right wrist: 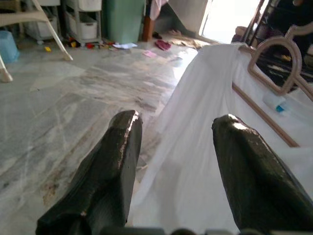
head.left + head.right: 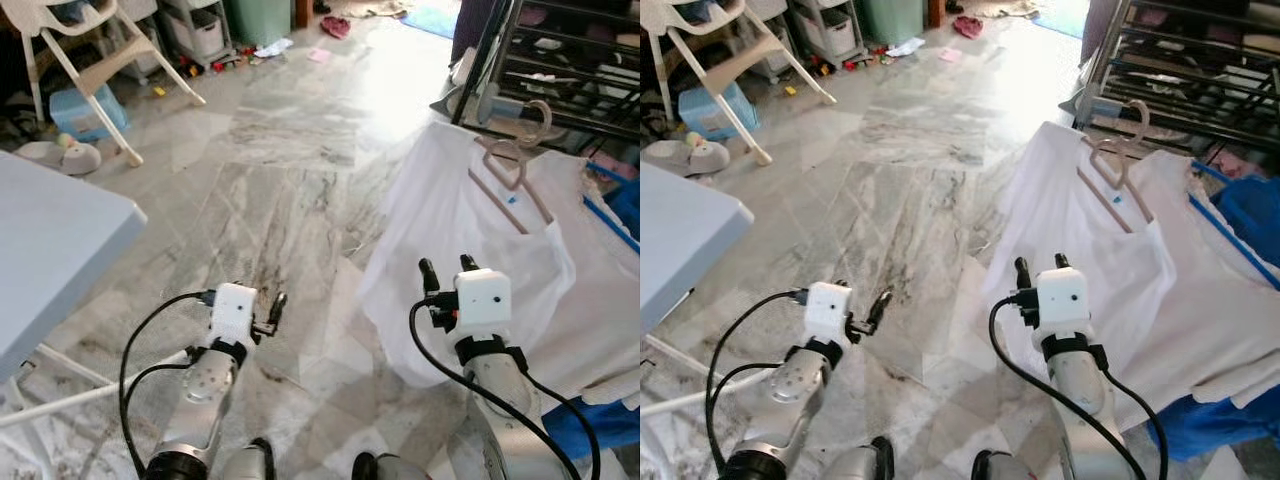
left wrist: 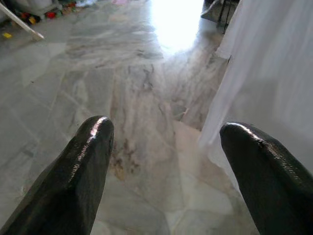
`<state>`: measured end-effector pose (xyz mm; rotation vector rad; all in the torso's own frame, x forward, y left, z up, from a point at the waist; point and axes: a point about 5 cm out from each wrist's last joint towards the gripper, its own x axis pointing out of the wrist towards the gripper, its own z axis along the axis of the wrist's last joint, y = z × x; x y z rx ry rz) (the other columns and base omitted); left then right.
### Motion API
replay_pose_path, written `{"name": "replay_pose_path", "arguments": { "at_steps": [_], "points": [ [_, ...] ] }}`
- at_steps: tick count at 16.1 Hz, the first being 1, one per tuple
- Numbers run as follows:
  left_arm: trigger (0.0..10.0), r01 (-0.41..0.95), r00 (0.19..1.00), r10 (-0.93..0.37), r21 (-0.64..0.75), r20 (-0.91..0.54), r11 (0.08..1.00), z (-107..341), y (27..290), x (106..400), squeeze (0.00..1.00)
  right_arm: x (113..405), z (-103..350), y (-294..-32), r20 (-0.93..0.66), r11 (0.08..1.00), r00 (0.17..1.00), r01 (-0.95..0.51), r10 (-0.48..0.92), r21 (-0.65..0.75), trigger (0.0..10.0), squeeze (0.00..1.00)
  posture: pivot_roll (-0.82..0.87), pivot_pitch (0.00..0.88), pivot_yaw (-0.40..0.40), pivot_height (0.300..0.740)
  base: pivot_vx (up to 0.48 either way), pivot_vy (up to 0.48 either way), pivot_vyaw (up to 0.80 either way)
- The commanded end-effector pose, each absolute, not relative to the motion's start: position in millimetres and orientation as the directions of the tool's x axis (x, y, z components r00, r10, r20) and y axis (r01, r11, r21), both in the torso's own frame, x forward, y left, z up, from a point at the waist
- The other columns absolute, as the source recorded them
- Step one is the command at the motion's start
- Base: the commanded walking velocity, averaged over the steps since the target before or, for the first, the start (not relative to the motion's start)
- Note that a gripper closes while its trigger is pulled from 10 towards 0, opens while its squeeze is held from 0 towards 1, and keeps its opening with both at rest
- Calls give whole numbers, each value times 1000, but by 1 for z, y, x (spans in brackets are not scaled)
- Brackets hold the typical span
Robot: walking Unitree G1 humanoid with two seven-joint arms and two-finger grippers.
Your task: Hang hanger
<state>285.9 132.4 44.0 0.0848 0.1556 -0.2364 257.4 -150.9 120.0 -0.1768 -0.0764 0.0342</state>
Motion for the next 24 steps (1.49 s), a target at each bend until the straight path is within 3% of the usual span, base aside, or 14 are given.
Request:
{"name": "replay_pose_path", "arguments": {
  "at_steps": [1, 19, 24],
  "points": [
    [10000, 229, 958, -210, 80, -196, 970, 39, 137, 284, 0, 255, 113, -152, 44, 986, 999, -18, 25, -166, 10000, 0, -118, 182, 13, 740, 0, 0, 0],
    [10000, 239, 956, -215, 109, -199, 965, 42, 138, 291, 0, 256, 103, -152, 17, 991, 1000, 9, -7, -132, 10000, 0, -121, 196, 44, 740, -230, 0, 0],
    [10000, 214, 958, -185, 119, -221, 970, 37, 143, 293, 0, 259, 94, -153, -12, 994, 1000, 13, -14, -108, 10000, 0, -115, 190, 43, 740, 0, 0, 0]
  ]
}}
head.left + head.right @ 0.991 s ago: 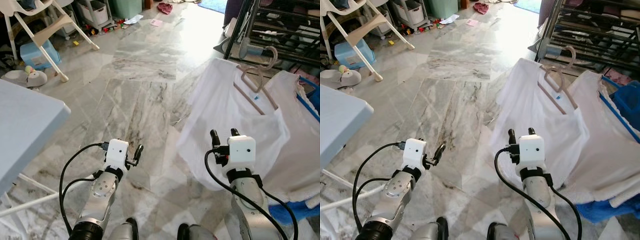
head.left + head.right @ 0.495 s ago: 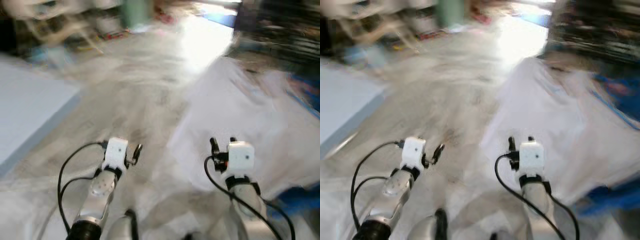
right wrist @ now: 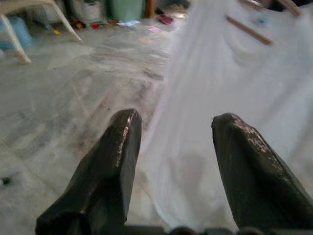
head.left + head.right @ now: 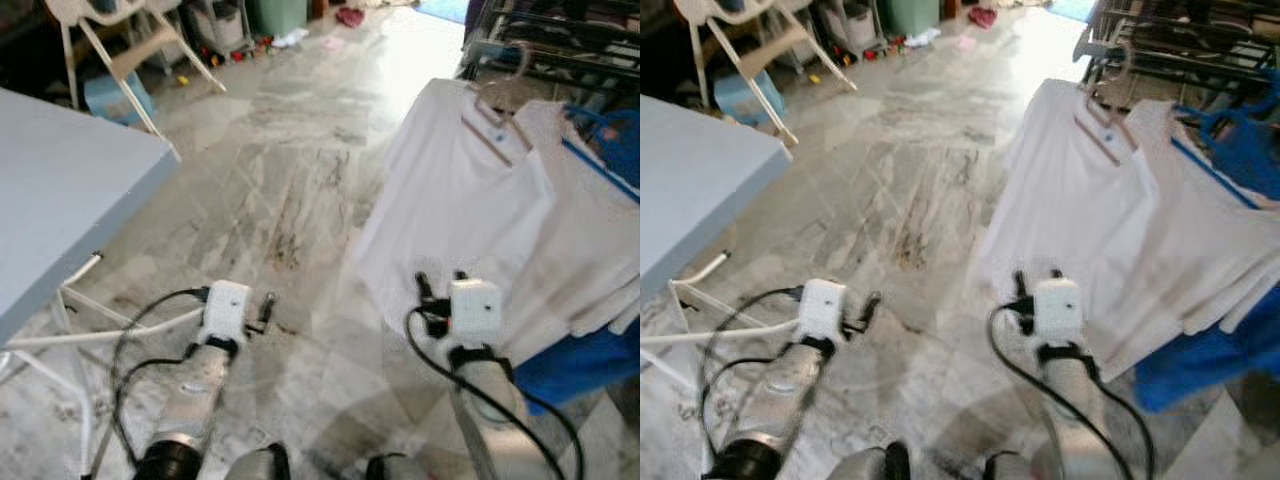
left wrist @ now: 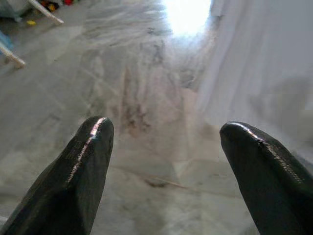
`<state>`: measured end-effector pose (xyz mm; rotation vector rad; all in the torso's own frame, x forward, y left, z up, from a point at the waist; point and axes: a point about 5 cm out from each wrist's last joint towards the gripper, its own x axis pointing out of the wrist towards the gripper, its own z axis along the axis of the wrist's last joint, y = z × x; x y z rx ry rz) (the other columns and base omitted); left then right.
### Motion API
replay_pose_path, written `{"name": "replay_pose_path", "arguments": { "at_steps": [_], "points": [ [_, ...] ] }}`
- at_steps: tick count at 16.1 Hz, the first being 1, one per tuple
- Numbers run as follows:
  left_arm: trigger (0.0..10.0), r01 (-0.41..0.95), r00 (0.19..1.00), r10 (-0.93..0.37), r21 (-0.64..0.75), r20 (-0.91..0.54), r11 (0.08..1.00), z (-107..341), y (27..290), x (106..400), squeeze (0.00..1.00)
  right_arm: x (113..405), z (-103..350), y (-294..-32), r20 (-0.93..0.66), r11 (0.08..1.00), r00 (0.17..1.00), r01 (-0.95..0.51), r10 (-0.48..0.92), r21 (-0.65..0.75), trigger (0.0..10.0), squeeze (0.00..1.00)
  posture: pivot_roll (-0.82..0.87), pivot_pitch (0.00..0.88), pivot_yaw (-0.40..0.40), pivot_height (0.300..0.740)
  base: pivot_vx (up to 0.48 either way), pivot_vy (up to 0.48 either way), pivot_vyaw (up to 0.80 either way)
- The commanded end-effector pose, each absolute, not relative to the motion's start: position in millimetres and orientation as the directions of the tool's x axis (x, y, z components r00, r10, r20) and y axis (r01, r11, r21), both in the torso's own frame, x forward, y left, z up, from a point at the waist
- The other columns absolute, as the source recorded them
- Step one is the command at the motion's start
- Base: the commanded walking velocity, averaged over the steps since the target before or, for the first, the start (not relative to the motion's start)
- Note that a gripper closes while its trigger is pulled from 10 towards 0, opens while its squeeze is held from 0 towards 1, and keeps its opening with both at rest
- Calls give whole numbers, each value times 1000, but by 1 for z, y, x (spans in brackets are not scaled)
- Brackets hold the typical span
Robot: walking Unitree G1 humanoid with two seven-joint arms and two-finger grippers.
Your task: Hang hanger
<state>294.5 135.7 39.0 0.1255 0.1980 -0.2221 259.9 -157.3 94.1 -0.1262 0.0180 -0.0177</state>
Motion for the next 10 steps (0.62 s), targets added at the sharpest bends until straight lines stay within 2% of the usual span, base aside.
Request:
{"name": "replay_pose_path", "arguments": {
  "at_steps": [1, 5, 10],
  "points": [
    [10000, 203, 960, -172, 124, -222, 971, 35, 144, 294, 0, 261, 93, -154, -17, 995, 1000, 19, -21, -98, 10000, 0, -115, 184, 40, 740, 0, 0, 0],
    [10000, 178, 965, -144, 143, -221, 974, 34, 147, 299, 0, 268, 84, -156, -55, 997, 998, 39, -43, -68, 10000, 0, -116, 171, 37, 740, 0, 0, 0],
    [10000, 161, 938, -97, 171, -332, 972, 13, 154, 295, 0, 270, 54, -159, -170, 998, 983, 59, -62, -22, 10000, 0, -120, 152, 37, 740, 0, 0, 0]
  ]
}}
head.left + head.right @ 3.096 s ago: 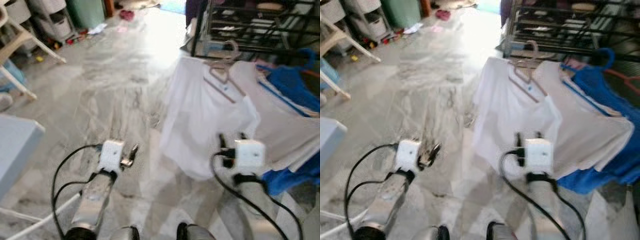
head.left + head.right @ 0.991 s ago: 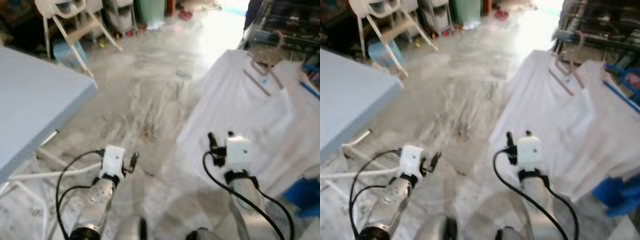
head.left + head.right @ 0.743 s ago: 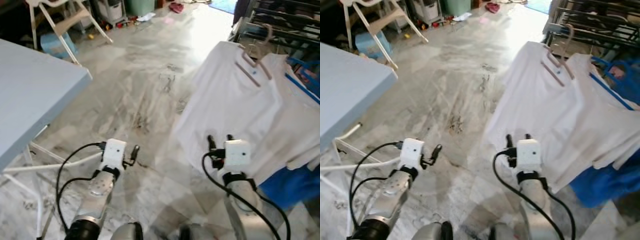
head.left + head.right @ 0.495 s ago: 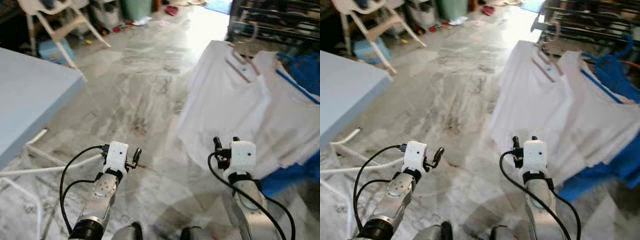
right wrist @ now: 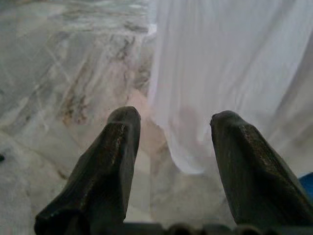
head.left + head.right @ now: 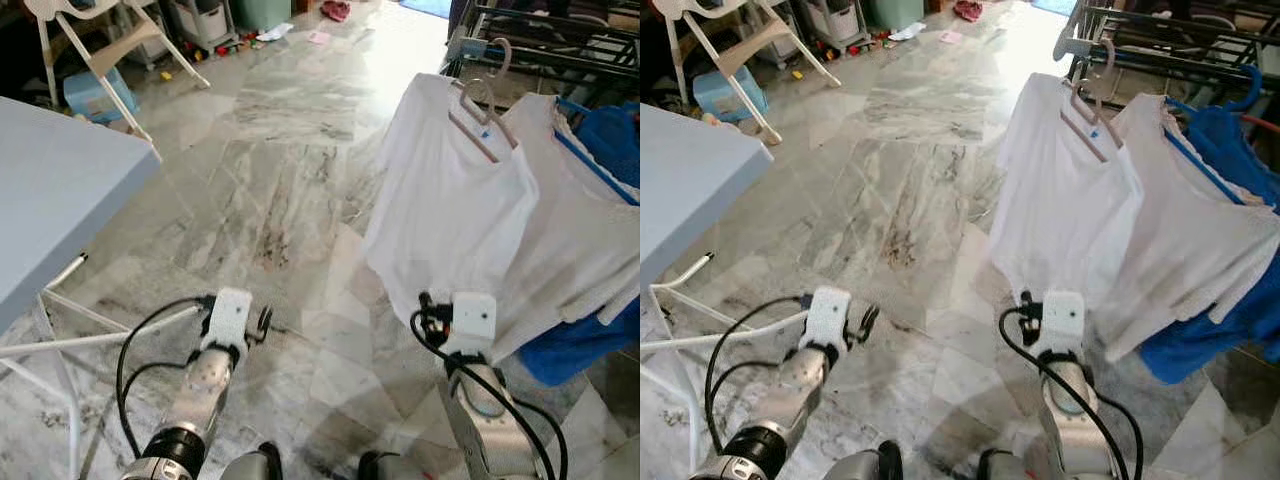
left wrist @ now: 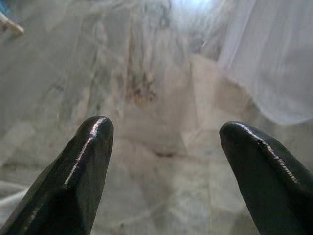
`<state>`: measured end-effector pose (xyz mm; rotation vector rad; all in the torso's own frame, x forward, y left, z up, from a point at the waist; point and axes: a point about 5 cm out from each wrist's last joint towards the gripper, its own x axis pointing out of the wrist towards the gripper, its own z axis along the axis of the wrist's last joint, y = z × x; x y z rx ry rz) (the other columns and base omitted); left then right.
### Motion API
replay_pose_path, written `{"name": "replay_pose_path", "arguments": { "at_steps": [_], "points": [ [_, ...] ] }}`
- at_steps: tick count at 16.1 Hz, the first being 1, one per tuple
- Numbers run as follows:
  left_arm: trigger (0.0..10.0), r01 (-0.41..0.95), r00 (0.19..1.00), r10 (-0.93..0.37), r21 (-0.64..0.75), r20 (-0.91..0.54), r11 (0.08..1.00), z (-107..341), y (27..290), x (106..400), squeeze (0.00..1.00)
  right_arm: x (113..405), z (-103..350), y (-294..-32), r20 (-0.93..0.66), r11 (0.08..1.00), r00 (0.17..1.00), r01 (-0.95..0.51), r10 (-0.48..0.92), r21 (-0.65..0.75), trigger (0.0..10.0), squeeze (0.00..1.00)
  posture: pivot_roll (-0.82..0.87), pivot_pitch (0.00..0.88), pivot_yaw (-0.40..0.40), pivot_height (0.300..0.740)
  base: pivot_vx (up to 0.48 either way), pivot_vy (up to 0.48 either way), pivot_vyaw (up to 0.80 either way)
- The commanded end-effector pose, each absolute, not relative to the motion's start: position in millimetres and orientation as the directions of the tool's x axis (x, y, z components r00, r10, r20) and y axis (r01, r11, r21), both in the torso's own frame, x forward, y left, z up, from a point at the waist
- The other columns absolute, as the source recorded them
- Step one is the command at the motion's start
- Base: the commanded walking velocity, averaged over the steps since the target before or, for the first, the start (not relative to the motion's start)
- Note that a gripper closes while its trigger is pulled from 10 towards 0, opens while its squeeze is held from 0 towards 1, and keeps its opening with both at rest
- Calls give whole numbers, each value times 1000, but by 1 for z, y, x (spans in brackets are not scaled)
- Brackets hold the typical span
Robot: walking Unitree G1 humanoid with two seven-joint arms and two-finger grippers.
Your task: Hang hanger
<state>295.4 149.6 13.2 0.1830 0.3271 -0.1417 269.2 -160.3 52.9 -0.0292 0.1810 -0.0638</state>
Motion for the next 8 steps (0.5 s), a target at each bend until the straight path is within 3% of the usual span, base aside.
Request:
{"name": "replay_pose_path", "arguments": {
  "at_steps": [1, 5, 8],
  "points": [
    [10000, 155, 939, -87, 182, -334, 971, 11, 156, 294, 0, 270, 51, -159, -181, 998, 982, 59, -62, -18, 10000, 0, -120, 152, 37, 740, 0, 0, 0],
    [10000, 97, 917, -1, 220, -400, 971, -2, 175, 285, 0, 269, 26, -161, -266, 999, 963, 48, -47, -3, 10000, 0, -111, 144, 36, 740, 0, 0, 0],
    [10000, 72, 790, 78, 218, -608, 973, -39, 196, 248, 0, 260, -12, -164, -442, 999, 897, 26, -5, 41, 10000, 0, -94, 144, 31, 740, 0, 0, 0]
  ]
}}
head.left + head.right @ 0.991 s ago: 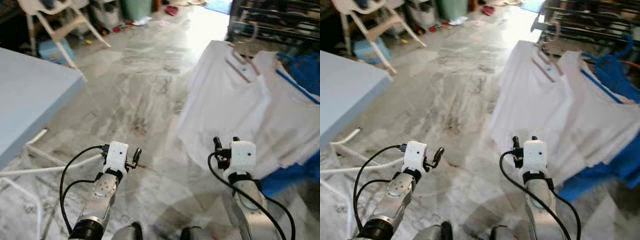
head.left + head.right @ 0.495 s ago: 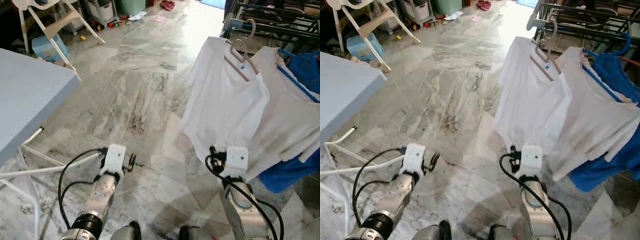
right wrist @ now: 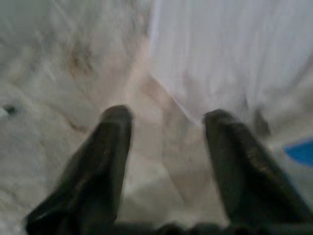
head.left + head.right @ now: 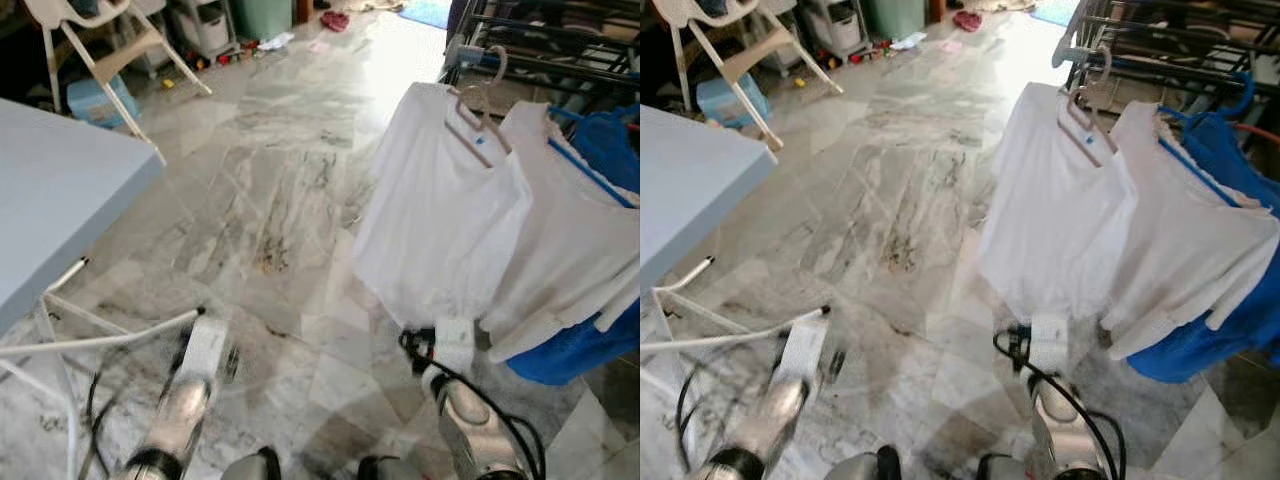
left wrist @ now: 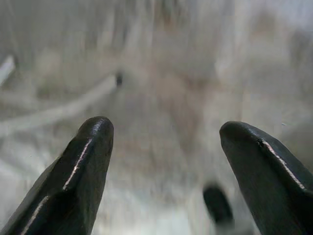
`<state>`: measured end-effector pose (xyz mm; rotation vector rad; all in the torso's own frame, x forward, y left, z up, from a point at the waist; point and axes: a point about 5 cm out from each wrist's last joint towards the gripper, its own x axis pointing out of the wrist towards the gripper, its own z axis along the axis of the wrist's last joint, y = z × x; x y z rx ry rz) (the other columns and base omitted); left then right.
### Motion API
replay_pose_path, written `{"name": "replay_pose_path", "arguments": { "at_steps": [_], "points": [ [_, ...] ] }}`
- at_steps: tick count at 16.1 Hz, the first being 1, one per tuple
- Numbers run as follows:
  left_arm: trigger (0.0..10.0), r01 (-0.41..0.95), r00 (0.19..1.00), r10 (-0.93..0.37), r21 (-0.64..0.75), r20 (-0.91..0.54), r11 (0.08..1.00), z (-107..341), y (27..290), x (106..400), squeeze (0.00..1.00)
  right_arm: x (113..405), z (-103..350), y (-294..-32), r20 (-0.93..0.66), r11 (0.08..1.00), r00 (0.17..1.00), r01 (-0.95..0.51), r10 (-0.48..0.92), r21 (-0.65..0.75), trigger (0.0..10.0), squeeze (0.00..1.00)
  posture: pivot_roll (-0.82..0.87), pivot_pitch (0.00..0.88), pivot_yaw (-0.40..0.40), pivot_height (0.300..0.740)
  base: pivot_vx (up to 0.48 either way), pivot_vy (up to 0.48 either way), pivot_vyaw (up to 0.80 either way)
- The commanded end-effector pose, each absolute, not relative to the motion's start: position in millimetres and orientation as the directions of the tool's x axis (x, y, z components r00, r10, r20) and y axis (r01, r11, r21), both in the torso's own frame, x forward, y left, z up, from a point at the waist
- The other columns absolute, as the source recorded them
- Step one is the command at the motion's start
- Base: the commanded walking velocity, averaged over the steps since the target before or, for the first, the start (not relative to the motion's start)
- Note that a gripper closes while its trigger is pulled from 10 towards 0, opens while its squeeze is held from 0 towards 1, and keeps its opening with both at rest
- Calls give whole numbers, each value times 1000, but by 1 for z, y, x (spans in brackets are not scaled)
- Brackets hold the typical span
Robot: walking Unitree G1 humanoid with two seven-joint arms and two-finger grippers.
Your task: Hang hanger
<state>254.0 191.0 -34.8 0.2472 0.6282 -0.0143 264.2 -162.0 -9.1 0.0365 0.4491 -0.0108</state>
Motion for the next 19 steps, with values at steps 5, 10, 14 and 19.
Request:
{"name": "replay_pose_path", "arguments": {
  "at_steps": [5, 10, 14, 19],
  "points": [
    [10000, 106, 659, 93, 214, -746, 971, -57, 193, 230, 0, 237, -50, -166, -643, 995, 766, 64, 3, 80, 10000, 0, -60, 127, 20, 740, 0, 0, 0],
    [10000, 123, 632, 133, 269, -763, 955, -60, 197, 227, 0, 231, -57, -166, -685, 987, 728, 106, 4, 118, 10000, 0, -48, 115, 25, 740, 0, 0, 0],
    [10000, 67, 604, 164, 255, -780, 965, -64, 201, 219, 0, 232, -58, -160, -686, 985, 727, 100, 26, 143, 10000, 0, -40, 117, 19, 740, 0, 0, 0],
    [10000, 7, 574, 172, 215, -801, 977, -68, 204, 213, 0, 233, -57, -157, -690, 988, 723, 73, 41, 136, 10000, 0, -34, 123, 15, 740, 0, 0, 0]
  ]
}}
